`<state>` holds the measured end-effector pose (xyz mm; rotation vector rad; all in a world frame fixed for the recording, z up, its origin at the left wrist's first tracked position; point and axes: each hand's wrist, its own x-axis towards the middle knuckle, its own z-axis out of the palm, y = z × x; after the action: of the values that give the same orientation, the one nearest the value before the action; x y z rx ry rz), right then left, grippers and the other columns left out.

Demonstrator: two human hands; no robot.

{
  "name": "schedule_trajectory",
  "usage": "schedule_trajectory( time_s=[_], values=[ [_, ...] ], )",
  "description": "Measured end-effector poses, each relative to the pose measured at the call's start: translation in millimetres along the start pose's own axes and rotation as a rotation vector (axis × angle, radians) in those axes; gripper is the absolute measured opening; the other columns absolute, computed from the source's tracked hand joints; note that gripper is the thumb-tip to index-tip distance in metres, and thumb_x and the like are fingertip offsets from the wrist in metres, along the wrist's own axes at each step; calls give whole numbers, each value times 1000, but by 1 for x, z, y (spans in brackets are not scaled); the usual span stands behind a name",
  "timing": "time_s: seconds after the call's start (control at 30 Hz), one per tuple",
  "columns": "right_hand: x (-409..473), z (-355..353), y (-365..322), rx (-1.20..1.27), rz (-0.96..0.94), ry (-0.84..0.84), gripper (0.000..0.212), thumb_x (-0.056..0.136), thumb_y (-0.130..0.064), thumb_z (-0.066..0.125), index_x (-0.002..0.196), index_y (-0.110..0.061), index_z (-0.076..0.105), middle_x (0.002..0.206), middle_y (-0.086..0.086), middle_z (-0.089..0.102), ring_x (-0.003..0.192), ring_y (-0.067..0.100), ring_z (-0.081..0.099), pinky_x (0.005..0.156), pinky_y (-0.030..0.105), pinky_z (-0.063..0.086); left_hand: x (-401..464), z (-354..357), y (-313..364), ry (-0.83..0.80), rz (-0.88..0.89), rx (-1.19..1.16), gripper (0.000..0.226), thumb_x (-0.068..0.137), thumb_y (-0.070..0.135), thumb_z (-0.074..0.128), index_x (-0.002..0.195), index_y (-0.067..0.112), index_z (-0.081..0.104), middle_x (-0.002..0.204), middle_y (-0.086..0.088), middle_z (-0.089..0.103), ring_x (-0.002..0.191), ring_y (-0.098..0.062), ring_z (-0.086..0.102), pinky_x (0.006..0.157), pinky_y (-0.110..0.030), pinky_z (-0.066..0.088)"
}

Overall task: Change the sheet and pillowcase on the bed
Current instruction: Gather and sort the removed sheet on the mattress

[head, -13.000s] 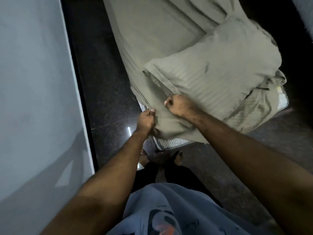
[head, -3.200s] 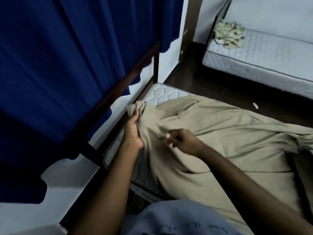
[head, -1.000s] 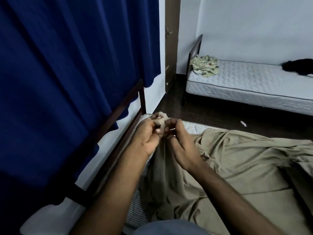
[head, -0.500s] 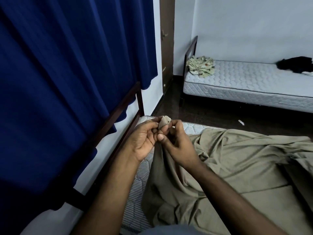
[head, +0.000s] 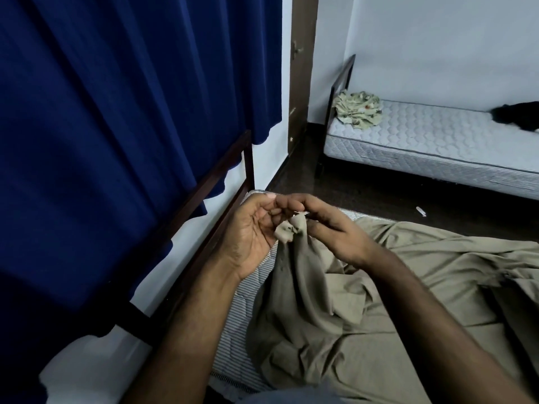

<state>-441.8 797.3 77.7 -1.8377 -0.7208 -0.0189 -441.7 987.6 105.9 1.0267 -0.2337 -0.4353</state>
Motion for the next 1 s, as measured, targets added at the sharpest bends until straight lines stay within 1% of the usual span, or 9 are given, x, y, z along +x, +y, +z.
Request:
schedule_trajectory(
  time_s=[0.1,0.17,0.3,0.4,0.5,0.6,0.73,0.9,1.0],
  values=[
    [7,6,-2,24,33,81,19,100,-13,55,118,-10,59,104,10,66,91,31,61,81,42,50,-2,-6,3,29,76,-21,37,96,32,52,98,1,71,97,-19,65,86,-21,60,70,-27,46],
    [11,12,0,-46,34,229,8,97,-22,60,99,-13,60,83,1,61,74,17,54,68,31,44,-3,-10,3,61,133,21,31,92,28,63,108,2,68,95,-11,65,79,-15,55,69,-23,43],
    [21,22,2,-27,48,477,6,98,-21,60,100,-16,63,91,0,69,89,12,64,80,41,51,-11,-14,1,91,163,268,51,80,-7,77,126,4,60,111,-10,66,102,-19,64,86,-25,56],
    [25,24,-2,-125,91,522,7,99,-21,61,103,-23,66,98,-7,72,95,9,68,86,29,53,-13,-19,1,105,173,411,50,80,-15,73,123,8,63,108,-9,73,102,-19,69,88,-29,58],
    [27,21,-1,-403,63,468,14,96,-31,65,109,-27,68,94,-7,59,89,1,59,78,13,42,-12,-31,7,254,282,654,33,84,-9,71,113,7,71,104,-9,75,100,-21,72,88,-34,58],
    [30,18,-3,-457,5,256,31,92,-48,61,115,-28,67,93,-5,47,87,0,51,76,9,37,-14,-41,16,348,343,747,26,83,-7,72,97,15,76,96,-1,77,93,-15,73,85,-33,58],
    [36,24,-11,-610,-57,86,43,90,-61,56,122,-32,63,103,-5,49,92,9,58,77,35,53,-18,-52,20,439,453,986,22,85,9,74,96,27,76,94,10,70,87,-8,69,83,-37,59],
    [44,41,-29,-634,-10,240,32,94,-40,63,122,-41,47,110,-29,50,97,-7,54,77,35,51,-23,-56,28,428,462,887,15,86,20,77,98,26,69,76,1,64,73,-18,66,73,-48,58],
    [49,48,-35,-549,-86,299,25,93,-16,62,107,-31,48,102,-23,49,95,-4,54,76,30,46,-27,-58,35,437,525,858,21,85,26,80,91,22,60,69,2,63,68,-21,65,69,-47,57]
  ],
)
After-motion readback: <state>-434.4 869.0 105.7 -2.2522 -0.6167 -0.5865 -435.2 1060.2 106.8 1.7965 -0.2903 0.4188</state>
